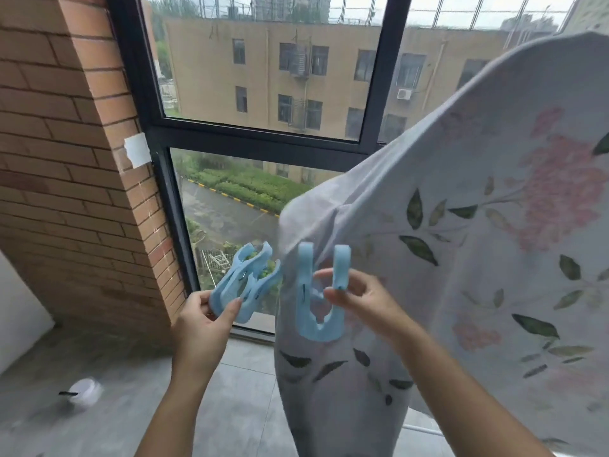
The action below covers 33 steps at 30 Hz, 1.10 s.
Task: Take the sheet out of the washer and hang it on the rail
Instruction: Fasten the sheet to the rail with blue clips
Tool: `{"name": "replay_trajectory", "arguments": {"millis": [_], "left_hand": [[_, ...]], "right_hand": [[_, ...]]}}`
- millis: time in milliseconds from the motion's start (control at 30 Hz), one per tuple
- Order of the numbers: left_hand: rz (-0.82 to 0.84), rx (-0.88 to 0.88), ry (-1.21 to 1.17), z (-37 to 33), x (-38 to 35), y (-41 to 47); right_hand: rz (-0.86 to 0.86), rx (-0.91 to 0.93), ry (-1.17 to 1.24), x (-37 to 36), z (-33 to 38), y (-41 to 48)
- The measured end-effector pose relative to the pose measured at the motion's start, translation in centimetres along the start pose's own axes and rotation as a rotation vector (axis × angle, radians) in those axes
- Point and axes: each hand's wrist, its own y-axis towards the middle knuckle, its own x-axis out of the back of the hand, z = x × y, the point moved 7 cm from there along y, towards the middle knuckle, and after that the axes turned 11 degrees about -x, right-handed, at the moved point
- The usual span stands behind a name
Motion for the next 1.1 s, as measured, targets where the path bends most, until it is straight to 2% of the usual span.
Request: {"name": "replay_trajectory", "arguments": {"millis": [133,200,267,367,500,633,767,833,933,1000,1067,1100], "left_hand": [[-0.104,0.044,-0.134,2.2,4.6,1.9],[-0.116,0.060,-0.272,2.3,5.5,2.6],[-0.057,0.072,-0.416,2.1,5.3,3.2],[0.151,0.079,-0.533,1.2,3.5,3.5],[0.416,0.046,-0.563,0.3,0.5,2.7],[0.597,-0.003,-0.506,0.1,-1.9,2.4],[0.856,-0.057,-0.463,-0.6,-5.7,2.2],[1.011,-0.065,-0.540,-1.9,-7.7,1.2],[1.180,0.079,-0.761,-2.8,-10.7,0.7],[1.098,0.265,-0.773,-2.1,-14.0,1.4],[0.956,0.339,-0.516,0.2,-16.9,2.8],[0.949,0.345,-0.389,1.3,-18.3,3.0]], "right_hand": [[-0.043,-0.133,0.098,-5.6,-3.2,2.7],[-0.011,-0.210,0.271,-8.1,-4.1,3.5],[0.078,-0.250,0.506,-10.6,-3.9,3.8],[0.182,-0.209,0.726,-12.7,-2.7,3.8],[0.156,-0.092,0.762,-12.1,-2.1,3.6],[0.070,-0.078,0.752,-10.2,-3.1,2.5],[-0.057,-0.048,0.705,-7.1,-3.3,0.8],[-0.114,0.034,0.656,-5.2,-2.3,-0.4],[-0.186,0.019,0.834,-1.4,-3.0,-1.4],[-0.160,0.108,0.772,0.6,-1.9,-2.9],[-0.164,0.107,0.731,2.4,-1.8,-4.1],[-0.173,0.100,0.715,3.4,-1.8,-4.7]]}}
